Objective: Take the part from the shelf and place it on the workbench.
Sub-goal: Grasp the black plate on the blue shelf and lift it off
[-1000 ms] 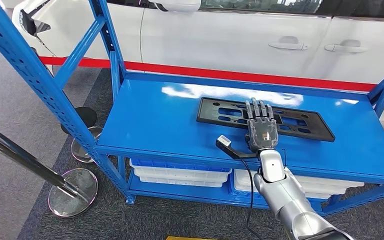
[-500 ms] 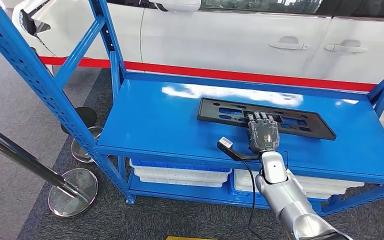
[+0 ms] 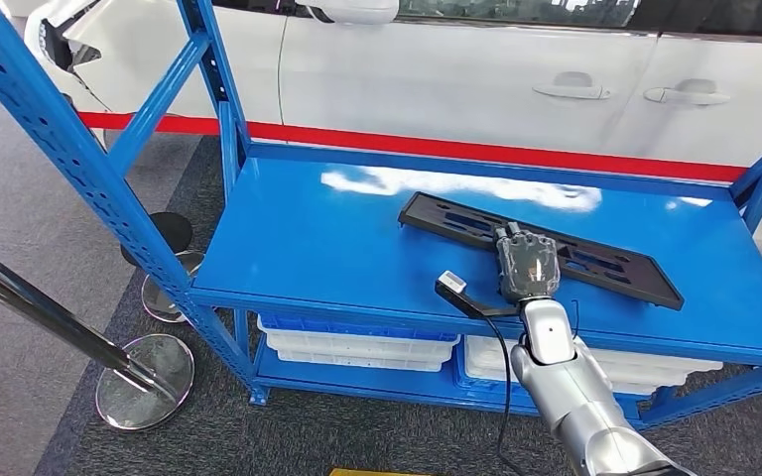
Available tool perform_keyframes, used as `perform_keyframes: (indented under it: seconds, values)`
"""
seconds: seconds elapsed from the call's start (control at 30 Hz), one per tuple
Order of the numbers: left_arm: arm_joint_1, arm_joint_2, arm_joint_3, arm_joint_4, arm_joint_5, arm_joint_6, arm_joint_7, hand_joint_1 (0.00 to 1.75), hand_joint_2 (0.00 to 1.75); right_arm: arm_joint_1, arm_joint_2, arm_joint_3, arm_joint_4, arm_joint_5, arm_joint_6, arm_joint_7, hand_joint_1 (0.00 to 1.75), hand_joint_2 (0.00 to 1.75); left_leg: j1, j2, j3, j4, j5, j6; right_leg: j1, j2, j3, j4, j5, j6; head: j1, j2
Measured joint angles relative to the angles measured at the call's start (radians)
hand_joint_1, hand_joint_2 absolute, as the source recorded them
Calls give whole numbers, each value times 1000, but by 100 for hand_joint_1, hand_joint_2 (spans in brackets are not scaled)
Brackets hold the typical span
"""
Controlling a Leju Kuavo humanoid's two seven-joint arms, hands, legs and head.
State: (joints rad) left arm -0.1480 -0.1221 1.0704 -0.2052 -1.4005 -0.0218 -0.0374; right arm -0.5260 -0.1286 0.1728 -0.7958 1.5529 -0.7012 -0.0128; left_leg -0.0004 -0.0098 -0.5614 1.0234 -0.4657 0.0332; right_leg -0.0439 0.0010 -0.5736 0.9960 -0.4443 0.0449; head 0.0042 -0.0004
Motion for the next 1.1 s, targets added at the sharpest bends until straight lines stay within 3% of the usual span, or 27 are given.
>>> perform_keyframes:
  seconds: [0.5,0.73,0.93,1.1]
  values:
    - [2,0,0,0,4,0,-7,0,0,18,-2,-29,-42,-20,0,-64,175,175,0,0,0,0,0,0,0,0,0,0,0,0,0,0]
    - [2,0,0,0,8,2,-8,0,0,45,18,-75,-118,-72,0,-189,175,175,0,0,-1,0,0,0,0,0,0,0,0,0,0,0]
    - [7,0,0,0,18,6,-5,0,0,106,97,-176,-236,-127,0,-412,175,175,0,0,-1,0,0,0,0,0,-1,0,0,0,0,0]
    - [10,0,0,0,21,7,-3,0,0,146,155,-219,-315,-154,0,-502,175,175,0,-1,-2,0,0,0,0,-1,-1,0,0,0,0,0]
